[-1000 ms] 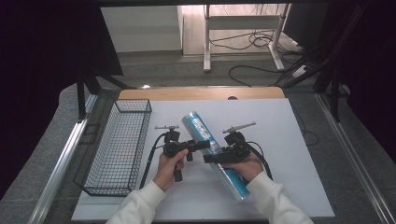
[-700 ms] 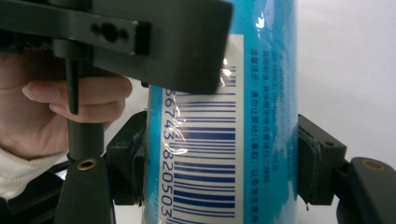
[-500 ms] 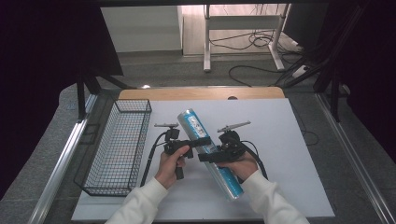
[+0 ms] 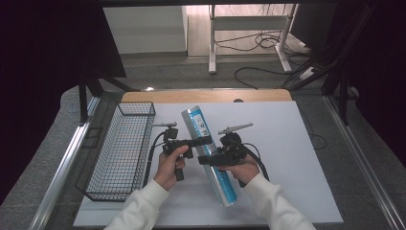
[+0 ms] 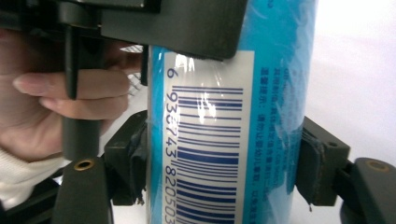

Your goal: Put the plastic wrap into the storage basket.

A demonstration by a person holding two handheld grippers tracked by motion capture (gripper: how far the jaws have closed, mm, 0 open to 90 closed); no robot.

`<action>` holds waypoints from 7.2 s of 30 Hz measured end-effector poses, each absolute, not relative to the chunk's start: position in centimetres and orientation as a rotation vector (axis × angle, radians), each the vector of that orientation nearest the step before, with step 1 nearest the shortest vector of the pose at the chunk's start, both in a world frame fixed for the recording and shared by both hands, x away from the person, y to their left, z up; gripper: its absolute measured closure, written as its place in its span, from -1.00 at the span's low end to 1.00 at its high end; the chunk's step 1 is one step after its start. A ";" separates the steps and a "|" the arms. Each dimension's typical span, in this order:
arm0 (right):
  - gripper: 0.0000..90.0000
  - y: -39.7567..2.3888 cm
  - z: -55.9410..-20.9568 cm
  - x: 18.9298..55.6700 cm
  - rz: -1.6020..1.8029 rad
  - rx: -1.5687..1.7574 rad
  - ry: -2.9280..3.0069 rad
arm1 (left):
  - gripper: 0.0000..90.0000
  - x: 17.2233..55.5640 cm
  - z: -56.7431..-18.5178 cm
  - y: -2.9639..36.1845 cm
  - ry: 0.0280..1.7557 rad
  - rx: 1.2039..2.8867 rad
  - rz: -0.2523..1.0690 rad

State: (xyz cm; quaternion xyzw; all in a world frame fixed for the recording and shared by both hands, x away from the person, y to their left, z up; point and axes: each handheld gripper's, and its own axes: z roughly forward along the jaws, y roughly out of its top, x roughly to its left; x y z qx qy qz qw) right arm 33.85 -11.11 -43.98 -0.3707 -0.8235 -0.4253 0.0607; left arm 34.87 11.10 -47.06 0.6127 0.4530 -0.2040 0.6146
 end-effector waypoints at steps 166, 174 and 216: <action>-0.71 -26.4 -45.8 33.3 -1.418 -1.552 -2.372 | -0.31 41.4 -45.9 30.2 1.763 1.741 0.023; -0.71 -26.5 -45.8 33.3 -1.417 -1.562 -2.365 | -0.32 42.6 -48.1 29.5 1.833 1.744 0.046; -0.71 -26.7 -46.8 31.4 -1.495 -1.362 -2.630 | -0.63 24.7 -44.5 19.4 1.090 1.984 0.223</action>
